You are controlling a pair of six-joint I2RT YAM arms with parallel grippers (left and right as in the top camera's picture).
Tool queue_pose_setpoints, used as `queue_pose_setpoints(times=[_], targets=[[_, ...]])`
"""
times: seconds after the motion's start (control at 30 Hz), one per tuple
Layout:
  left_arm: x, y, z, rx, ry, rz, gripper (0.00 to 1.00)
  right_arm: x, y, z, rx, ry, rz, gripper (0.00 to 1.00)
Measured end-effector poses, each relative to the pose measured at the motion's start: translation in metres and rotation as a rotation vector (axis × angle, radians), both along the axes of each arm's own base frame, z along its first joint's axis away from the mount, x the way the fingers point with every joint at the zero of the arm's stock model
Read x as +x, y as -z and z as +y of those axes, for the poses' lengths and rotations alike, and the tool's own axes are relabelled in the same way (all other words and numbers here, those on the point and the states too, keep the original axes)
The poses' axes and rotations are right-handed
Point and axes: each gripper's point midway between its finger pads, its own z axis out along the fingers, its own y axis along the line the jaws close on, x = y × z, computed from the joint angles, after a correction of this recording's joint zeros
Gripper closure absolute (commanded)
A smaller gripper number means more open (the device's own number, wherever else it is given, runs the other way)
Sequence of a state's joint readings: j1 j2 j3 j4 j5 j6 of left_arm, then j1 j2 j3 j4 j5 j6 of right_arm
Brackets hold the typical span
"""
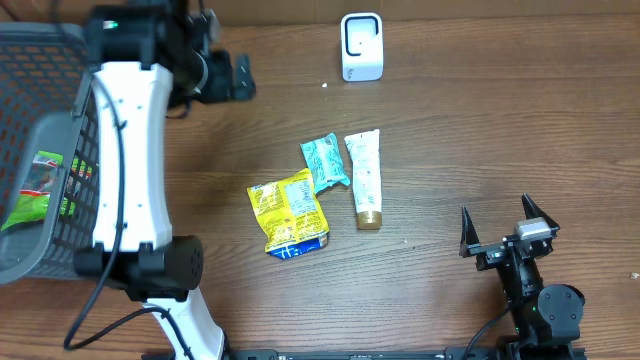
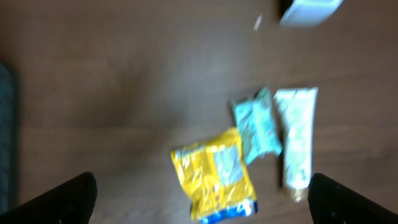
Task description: Scan the item barcode
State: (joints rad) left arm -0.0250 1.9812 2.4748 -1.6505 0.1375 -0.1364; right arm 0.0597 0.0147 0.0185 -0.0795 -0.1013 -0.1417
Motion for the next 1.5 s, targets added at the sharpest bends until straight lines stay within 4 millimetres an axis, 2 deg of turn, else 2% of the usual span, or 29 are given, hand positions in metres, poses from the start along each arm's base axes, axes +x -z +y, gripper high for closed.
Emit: queue_pose_setpoints(times=[0.1, 0.2, 0.3, 0.4, 0.5, 0.57, 0.7, 0.77, 0.8, 1.03, 1.3, 1.5], targets=[[-0.002, -0.053, 0.018, -0.008, -0.063, -0.162, 0.0, 0.0, 0.0, 0.0, 0.0, 0.0, 0.0, 0.0], [-0.013, -0.082, 0.058, -0.004, -0.192, -0.247, 0.0, 0.0, 0.0, 0.0, 0.0, 0.0, 0.0, 0.0], [-0.029, -0.092, 0.114, 0.009, -0.363, -0.271, 0.0, 0.0, 0.0, 0.0, 0.0, 0.0, 0.0, 0.0], [-0.049, -0.088, 0.18, 0.03, -0.57, -0.255, 0.0, 0.0, 0.0, 0.0, 0.0, 0.0, 0.0, 0.0], [-0.073, -0.073, 0.233, 0.046, -0.748, -0.199, 0.0, 0.0, 0.0, 0.0, 0.0, 0.0, 0.0, 0.0], [-0.087, -0.06, 0.262, 0.052, -0.839, -0.153, 0.0, 0.0, 0.0, 0.0, 0.0, 0.0, 0.0, 0.0], [-0.098, -0.029, 0.292, 0.036, -0.931, -0.059, 0.0, 0.0, 0.0, 0.0, 0.0, 0.0, 0.0, 0.0], [-0.096, -0.004, 0.307, 0.022, -0.957, 0.003, 0.0, 0.0, 0.0, 0.0, 0.0, 0.0, 0.0, 0.0], [-0.095, 0.001, 0.309, 0.021, -0.959, 0.013, 0.0, 0.0, 0.0, 0.0, 0.0, 0.0, 0.0, 0.0], [-0.084, 0.08, 0.336, -0.02, -1.004, 0.179, 0.0, 0.0, 0.0, 0.0, 0.0, 0.0, 0.0, 0.0], [-0.081, 0.135, 0.36, 0.006, -1.042, 0.212, 0.0, 0.0, 0.0, 0.0, 0.0, 0.0, 0.0, 0.0], [-0.087, 0.192, 0.377, 0.028, -1.077, 0.23, 0.01, 0.0, 0.0, 0.0, 0.0, 0.0, 0.0, 0.0]])
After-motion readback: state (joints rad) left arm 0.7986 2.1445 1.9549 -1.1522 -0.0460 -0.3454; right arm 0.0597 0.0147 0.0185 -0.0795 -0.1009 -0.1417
